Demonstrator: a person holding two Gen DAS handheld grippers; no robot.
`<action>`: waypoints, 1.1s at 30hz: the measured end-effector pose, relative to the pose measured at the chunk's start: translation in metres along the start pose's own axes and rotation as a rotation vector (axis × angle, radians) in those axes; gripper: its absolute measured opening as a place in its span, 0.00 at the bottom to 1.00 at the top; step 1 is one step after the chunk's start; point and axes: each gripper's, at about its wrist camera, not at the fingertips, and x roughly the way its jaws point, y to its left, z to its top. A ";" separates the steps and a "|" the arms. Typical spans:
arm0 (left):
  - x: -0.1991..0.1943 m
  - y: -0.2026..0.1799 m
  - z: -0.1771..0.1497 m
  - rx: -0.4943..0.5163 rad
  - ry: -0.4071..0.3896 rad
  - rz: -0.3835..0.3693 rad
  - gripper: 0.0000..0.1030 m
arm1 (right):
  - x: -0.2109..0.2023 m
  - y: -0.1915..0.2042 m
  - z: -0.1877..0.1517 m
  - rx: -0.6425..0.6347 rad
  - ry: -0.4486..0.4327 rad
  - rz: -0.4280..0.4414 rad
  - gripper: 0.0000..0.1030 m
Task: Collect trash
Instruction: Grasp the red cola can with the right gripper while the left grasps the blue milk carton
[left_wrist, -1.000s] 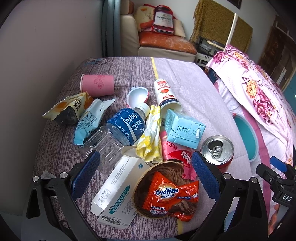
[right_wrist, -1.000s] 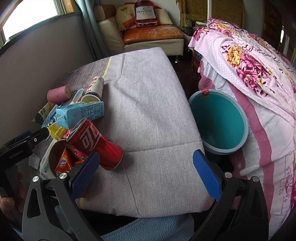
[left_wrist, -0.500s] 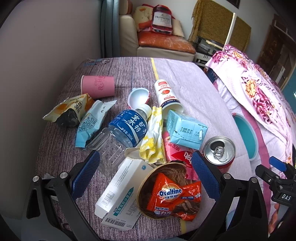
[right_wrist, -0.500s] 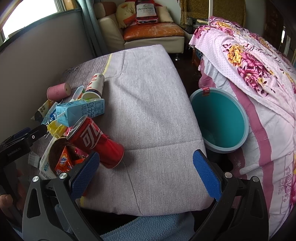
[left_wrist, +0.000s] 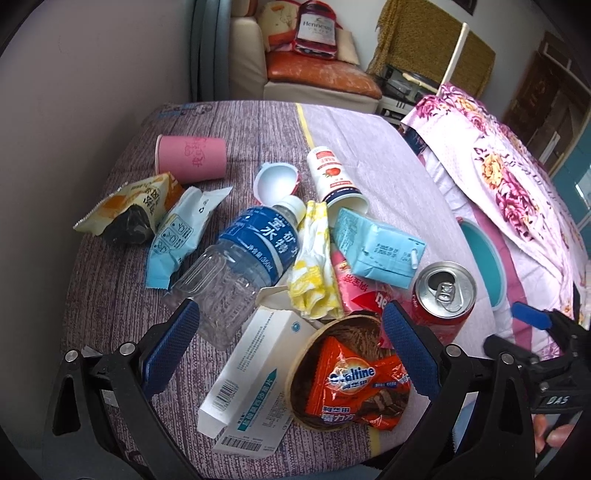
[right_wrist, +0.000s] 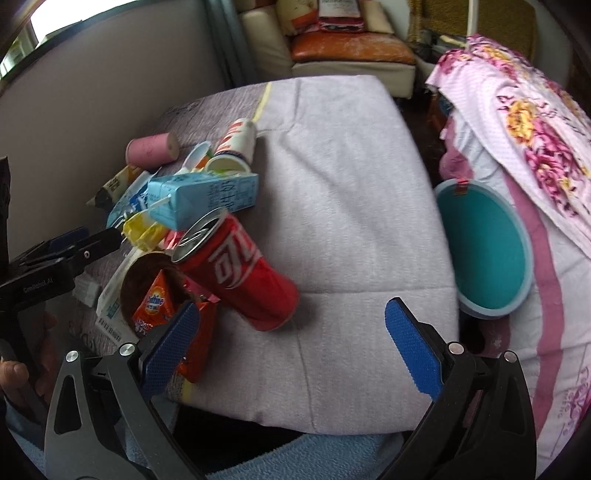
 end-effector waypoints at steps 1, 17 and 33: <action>0.001 0.003 0.000 -0.004 0.005 -0.003 0.96 | 0.004 0.004 0.001 -0.017 0.007 0.009 0.91; 0.005 0.001 0.026 0.044 0.077 -0.057 0.96 | 0.044 0.007 0.017 -0.062 0.052 0.119 0.50; 0.093 -0.092 0.076 0.427 0.324 0.084 0.88 | 0.043 -0.084 0.017 0.171 0.114 0.197 0.45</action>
